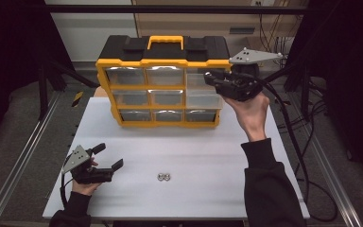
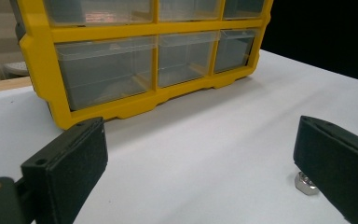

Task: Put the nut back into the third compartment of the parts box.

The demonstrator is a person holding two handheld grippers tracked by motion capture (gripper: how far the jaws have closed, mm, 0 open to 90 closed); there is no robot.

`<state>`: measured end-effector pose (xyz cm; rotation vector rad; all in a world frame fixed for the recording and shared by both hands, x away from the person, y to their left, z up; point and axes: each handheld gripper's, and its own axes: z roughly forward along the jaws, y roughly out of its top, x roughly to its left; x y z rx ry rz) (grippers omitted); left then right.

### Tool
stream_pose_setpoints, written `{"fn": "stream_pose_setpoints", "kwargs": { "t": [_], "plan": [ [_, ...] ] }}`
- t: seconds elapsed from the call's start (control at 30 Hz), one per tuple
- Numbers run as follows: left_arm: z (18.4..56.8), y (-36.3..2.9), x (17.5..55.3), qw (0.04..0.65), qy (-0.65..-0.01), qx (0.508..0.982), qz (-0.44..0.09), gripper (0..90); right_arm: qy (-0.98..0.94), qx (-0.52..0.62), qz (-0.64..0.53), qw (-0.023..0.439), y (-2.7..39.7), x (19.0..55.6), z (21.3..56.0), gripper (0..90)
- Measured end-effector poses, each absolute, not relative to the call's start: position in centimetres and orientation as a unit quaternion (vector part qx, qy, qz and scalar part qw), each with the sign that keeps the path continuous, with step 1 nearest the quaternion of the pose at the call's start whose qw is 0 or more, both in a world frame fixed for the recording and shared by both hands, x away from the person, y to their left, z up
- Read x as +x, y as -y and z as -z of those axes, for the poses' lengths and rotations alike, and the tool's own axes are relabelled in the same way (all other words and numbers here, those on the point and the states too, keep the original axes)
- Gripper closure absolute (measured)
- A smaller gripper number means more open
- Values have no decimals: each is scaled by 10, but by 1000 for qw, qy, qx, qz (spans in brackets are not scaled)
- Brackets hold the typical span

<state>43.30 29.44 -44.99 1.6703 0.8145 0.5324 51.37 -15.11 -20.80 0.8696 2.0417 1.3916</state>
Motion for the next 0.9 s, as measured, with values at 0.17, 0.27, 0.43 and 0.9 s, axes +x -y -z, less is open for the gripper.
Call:
{"fn": "stream_pose_setpoints", "kwargs": {
  "t": [0.17,0.27,0.43,0.9],
  "plan": [
    [450,-295,433,568,-346,712,-227,27,-760,342,-488,259,153,529,214,701],
    [450,-294,433,568,-347,711,-227,28,-764,348,-477,259,153,534,218,701],
    [450,-295,433,569,-346,711,-227,28,-776,355,-455,255,151,542,225,701],
    [450,-295,433,567,-347,712,-226,28,-801,372,-401,245,152,553,232,697]
  ]
}}
